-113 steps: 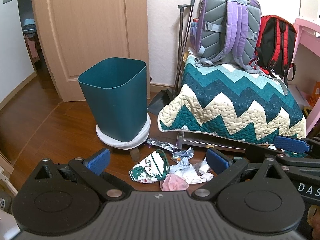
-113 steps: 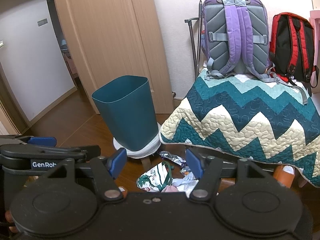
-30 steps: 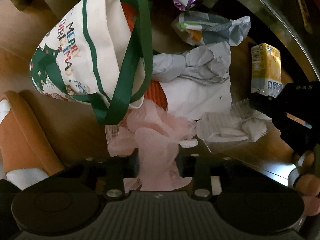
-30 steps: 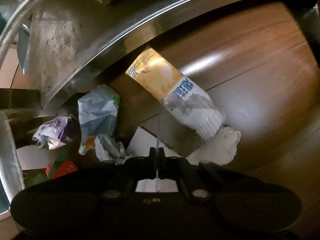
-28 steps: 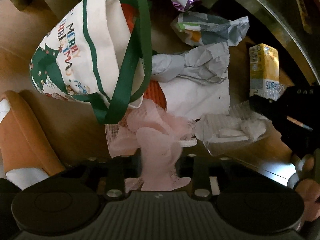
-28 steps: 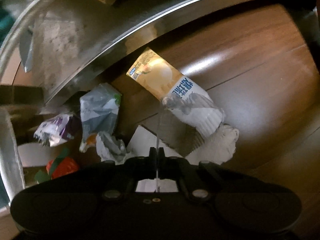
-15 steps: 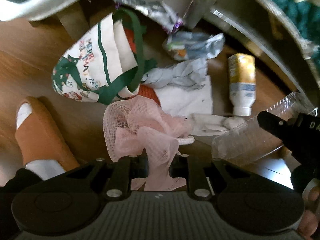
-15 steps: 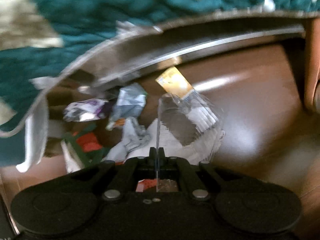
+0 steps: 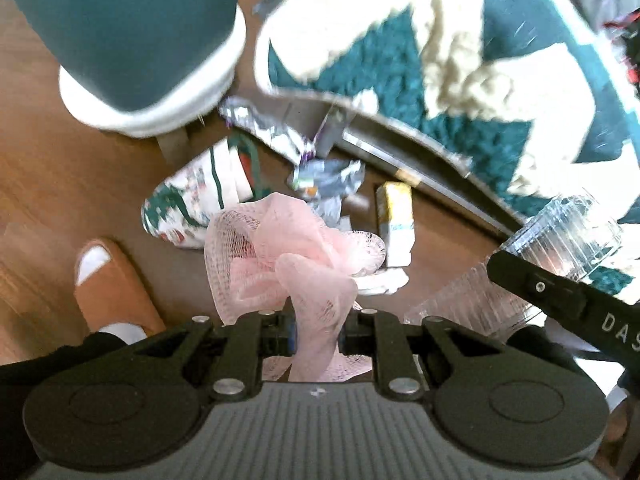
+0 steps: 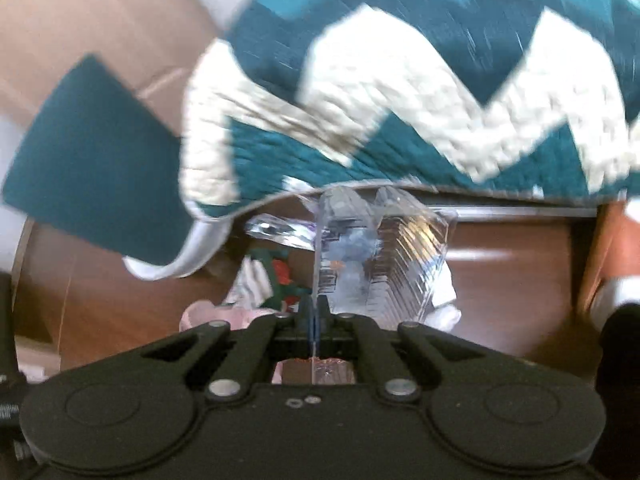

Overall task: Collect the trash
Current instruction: 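Carry the scrubber and tray with both tools over the teal wastebasket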

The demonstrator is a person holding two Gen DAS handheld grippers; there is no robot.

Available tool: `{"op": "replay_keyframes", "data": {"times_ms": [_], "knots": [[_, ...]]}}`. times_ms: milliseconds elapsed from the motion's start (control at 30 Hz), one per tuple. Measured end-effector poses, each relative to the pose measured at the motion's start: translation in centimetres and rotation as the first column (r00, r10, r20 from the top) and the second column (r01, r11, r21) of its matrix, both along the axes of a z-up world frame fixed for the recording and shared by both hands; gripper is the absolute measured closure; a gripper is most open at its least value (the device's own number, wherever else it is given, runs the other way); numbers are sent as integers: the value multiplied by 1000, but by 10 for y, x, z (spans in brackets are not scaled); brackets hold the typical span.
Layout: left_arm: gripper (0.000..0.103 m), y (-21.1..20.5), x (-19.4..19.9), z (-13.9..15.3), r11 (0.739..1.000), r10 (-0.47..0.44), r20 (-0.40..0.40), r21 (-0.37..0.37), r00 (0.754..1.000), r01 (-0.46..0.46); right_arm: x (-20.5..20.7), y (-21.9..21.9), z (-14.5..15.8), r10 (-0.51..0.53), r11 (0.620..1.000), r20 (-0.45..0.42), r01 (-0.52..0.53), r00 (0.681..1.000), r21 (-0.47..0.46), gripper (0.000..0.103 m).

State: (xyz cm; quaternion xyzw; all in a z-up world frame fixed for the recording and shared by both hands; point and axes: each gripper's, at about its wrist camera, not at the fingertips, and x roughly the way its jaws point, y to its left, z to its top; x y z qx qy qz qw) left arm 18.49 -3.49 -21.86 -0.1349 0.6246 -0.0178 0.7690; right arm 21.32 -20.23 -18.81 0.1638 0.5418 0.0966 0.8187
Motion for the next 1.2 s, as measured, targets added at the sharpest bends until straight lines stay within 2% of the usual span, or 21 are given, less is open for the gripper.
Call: {"op": "replay_keyframes", "data": {"times_ms": [133,267,400,500,700,900,1000,1200], "knots": [[86,22,-10,44,999,31,99,-17,995,-29,-11,15,44,77,997,88,-74,993,-32,103],[86,48,-15,87,996,87,199,-51,976,-78,-13,37,91,156,987,184,-147,970,-65,103],[86,72,-16,135,994,109,315,-61,943,-95,-10,67,139,260,965,298,-235,918,-119,103],[86,94,-14,171,993,119,399,-52,909,-107,-5,90,168,319,947,354,-284,879,-149,103],[86,139,2,229,989,132,509,-15,851,-145,17,140,220,401,916,461,-342,792,-211,103],[86,172,35,254,982,111,570,64,814,-179,52,186,243,422,906,528,-365,737,-215,103],[86,186,53,254,977,119,560,80,820,-197,70,208,242,423,904,546,-377,723,-201,103],[86,210,94,240,967,139,536,107,833,-230,103,241,223,425,901,542,-397,725,-174,103]]}}
